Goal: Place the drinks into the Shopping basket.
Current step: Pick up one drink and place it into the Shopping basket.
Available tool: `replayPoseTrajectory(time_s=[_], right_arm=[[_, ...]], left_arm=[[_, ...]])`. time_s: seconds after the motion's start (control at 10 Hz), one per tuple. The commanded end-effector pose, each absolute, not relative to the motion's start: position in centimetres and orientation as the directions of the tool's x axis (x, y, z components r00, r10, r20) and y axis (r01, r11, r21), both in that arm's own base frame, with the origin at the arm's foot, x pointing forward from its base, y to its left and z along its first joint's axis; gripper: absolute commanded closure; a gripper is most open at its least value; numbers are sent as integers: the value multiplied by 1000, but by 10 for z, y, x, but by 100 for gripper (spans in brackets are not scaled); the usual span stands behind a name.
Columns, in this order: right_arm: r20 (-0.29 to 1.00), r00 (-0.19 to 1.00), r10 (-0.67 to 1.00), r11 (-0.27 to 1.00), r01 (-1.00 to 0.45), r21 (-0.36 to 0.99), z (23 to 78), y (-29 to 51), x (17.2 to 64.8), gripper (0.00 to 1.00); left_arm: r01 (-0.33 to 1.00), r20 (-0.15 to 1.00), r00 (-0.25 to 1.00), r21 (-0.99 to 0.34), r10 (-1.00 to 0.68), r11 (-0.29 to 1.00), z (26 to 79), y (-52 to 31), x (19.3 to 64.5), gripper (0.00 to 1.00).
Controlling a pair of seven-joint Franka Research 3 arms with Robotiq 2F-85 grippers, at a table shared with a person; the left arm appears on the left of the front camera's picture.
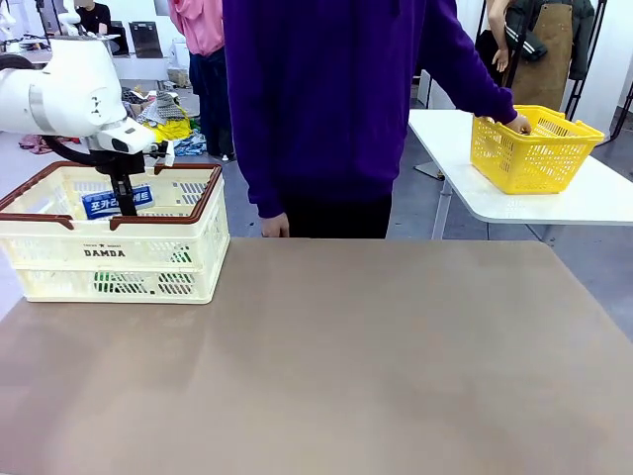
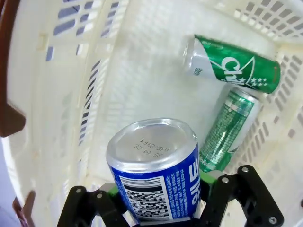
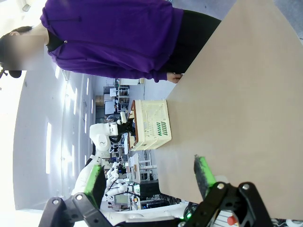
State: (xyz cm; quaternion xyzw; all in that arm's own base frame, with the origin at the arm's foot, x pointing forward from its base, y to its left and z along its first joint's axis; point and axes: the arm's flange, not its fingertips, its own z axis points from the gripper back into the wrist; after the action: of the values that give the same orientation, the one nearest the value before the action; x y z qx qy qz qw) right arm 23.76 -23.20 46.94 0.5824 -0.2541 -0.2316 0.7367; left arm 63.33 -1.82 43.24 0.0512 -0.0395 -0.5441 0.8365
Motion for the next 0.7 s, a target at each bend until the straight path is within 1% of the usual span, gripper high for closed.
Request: replayPoseTrajectory(time_s=[0.0, 0.1, 0.3, 0.6], right_arm=[[118, 759, -641, 205, 21, 978, 472, -233, 239, 0], [118, 759, -641, 205, 21, 978, 472, -233, 239, 0], [118, 759, -641, 205, 21, 978, 472, -233, 239, 0], [118, 759, -641, 205, 21, 978, 472, -233, 239, 0]], left_arm=[[967, 9, 205, 154, -979, 204, 430, -28, 631, 100], [985, 40, 103, 134, -994, 107, 425, -24, 628, 100], [992, 86, 43, 113, -995, 52, 413, -11, 619, 100], [995, 117, 29, 90, -993, 39, 396, -1, 623, 100]])
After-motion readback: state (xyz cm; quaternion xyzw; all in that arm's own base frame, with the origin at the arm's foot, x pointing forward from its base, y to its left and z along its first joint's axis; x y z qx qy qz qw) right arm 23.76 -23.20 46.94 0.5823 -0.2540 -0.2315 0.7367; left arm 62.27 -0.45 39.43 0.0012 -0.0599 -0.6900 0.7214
